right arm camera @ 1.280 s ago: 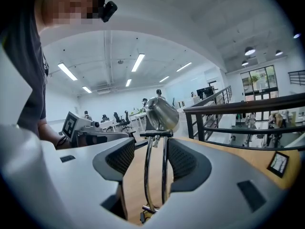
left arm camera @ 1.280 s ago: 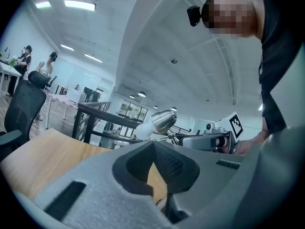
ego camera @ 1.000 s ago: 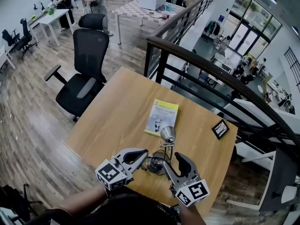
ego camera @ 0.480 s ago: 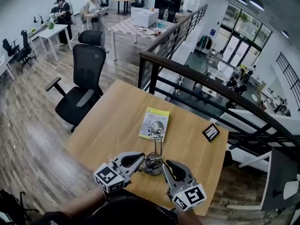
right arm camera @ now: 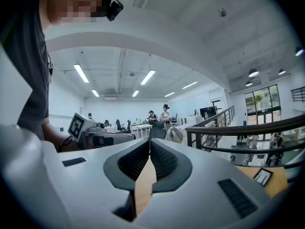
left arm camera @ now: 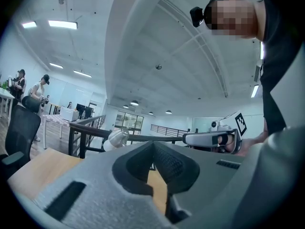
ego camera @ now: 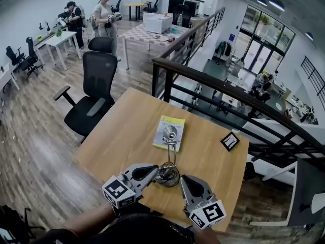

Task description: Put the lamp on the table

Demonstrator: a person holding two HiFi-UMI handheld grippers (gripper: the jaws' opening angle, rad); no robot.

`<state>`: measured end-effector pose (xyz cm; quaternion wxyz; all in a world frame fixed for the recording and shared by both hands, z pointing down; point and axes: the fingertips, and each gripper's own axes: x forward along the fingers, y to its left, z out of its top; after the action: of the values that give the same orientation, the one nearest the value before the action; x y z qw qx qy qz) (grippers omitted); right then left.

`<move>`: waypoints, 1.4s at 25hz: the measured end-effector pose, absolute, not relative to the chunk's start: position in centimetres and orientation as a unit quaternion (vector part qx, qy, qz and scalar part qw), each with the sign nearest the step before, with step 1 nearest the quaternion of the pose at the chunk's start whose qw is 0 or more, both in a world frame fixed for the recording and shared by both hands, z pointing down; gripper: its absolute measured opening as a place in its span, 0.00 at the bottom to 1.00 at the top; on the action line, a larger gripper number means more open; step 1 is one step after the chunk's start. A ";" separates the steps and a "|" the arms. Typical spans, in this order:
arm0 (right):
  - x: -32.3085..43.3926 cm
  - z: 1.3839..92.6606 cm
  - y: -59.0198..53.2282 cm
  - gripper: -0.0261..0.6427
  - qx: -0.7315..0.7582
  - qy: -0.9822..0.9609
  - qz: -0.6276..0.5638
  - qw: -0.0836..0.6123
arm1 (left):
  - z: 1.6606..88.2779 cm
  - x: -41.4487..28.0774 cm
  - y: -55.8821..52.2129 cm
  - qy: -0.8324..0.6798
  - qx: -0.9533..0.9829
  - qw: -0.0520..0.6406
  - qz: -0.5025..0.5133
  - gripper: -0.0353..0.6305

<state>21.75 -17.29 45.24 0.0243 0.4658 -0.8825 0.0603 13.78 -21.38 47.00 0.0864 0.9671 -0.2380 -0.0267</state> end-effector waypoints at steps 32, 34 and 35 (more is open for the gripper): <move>3.5 43.2 -3.5 0.07 0.534 -0.844 0.052 -0.005 | 44.4 -1.8 -7.2 -0.139 0.987 0.066 -0.040 0.06; 2.2 43.2 -1.9 0.07 0.539 -0.840 0.051 -0.005 | 44.4 -2.7 -5.6 -0.127 0.989 0.066 -0.042 0.07; 1.6 43.2 -1.1 0.07 0.542 -0.839 0.051 -0.005 | 44.4 -3.0 -4.8 -0.121 0.989 0.066 -0.043 0.06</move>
<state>1.55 -1.14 43.23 -0.0049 0.5424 -0.8386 0.0511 -3.03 -4.78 44.38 0.0661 0.9895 -0.1213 -0.0427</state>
